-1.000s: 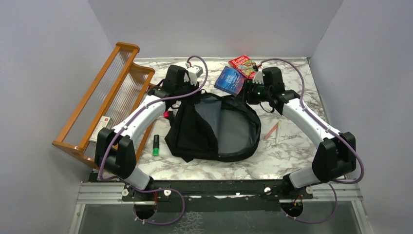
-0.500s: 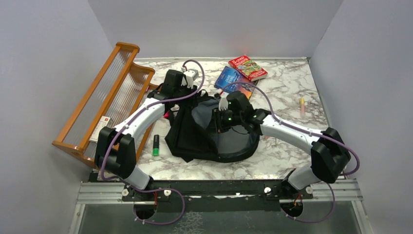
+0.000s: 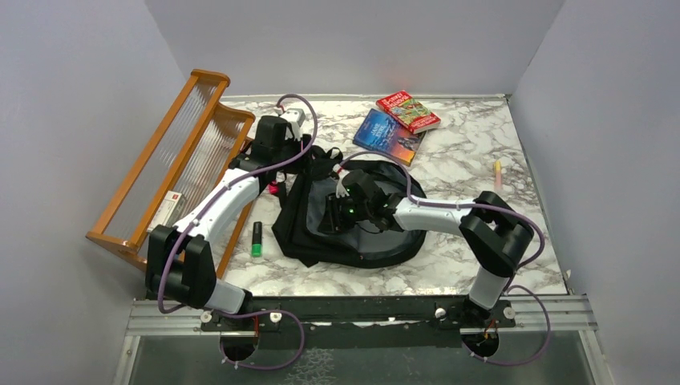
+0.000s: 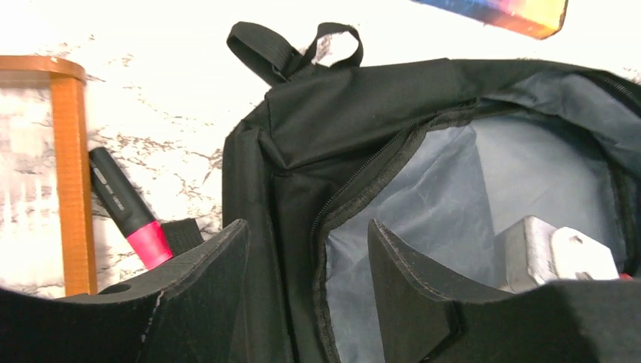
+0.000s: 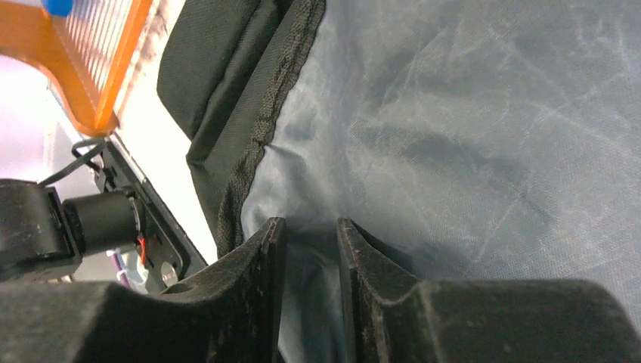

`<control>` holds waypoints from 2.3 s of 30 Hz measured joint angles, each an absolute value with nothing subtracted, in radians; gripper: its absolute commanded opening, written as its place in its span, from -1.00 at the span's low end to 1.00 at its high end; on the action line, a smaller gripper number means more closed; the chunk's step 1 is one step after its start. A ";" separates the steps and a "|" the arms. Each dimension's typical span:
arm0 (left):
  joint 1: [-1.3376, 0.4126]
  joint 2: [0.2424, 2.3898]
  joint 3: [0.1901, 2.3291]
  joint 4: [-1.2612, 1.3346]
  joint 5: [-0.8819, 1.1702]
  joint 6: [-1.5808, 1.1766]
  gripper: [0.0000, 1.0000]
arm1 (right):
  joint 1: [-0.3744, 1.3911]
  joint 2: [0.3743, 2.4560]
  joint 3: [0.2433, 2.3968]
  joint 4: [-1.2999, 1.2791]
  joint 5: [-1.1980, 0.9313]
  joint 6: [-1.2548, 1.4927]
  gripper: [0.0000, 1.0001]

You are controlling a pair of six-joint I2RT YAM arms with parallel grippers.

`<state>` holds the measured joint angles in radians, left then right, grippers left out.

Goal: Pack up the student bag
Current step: Adjust the student bag at the center of the board, then pick up the book from the center of the board.

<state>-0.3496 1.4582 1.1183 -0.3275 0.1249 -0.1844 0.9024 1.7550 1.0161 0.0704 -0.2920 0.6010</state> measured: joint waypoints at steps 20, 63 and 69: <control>-0.383 1.382 1.099 -0.204 0.254 -0.254 0.10 | 0.786 1.417 1.111 -0.077 0.114 0.463 0.16; -0.433 1.531 1.179 -0.136 0.284 -0.265 0.11 | 0.140 2.086 1.275 0.307 -0.060 1.369 0.53; -0.432 1.531 1.179 -0.136 0.289 -0.265 0.11 | 0.123 2.115 1.320 0.300 -0.049 1.425 0.53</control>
<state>-0.4316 1.5314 1.1790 -0.1360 0.2890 -0.2646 0.1226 2.1147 1.3197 0.3004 -0.0494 1.4254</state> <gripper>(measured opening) 0.553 0.765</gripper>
